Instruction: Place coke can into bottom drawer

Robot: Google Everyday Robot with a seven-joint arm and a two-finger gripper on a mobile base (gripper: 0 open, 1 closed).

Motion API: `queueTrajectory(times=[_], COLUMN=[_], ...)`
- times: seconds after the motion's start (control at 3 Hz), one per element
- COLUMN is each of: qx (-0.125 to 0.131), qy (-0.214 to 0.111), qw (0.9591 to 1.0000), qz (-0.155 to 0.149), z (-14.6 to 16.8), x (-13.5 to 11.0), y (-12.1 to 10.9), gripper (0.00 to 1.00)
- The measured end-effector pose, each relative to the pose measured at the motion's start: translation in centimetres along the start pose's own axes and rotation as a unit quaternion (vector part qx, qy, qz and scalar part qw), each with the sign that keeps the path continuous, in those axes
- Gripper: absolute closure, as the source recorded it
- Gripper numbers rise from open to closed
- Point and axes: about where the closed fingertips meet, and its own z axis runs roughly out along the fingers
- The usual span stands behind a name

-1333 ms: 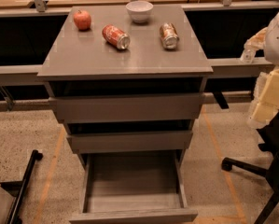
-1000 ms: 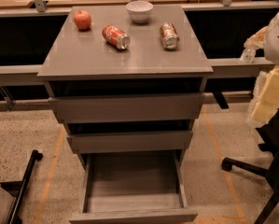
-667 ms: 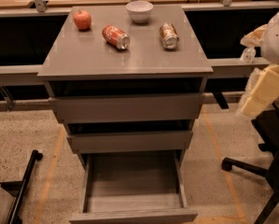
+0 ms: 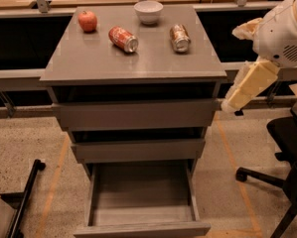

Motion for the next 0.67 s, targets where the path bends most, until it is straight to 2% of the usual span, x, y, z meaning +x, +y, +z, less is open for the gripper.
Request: queueTrajectory(times=[0.33, 0.67], qx=[-0.003, -0.005], qy=[-0.014, -0.060], qw=[0.9998, 0.9982], qz=[0.009, 0.007], z=[0.0, 3.0], x=[0.3, -2.0], y=[0.4, -1.1], gripper=[0.00, 0.00])
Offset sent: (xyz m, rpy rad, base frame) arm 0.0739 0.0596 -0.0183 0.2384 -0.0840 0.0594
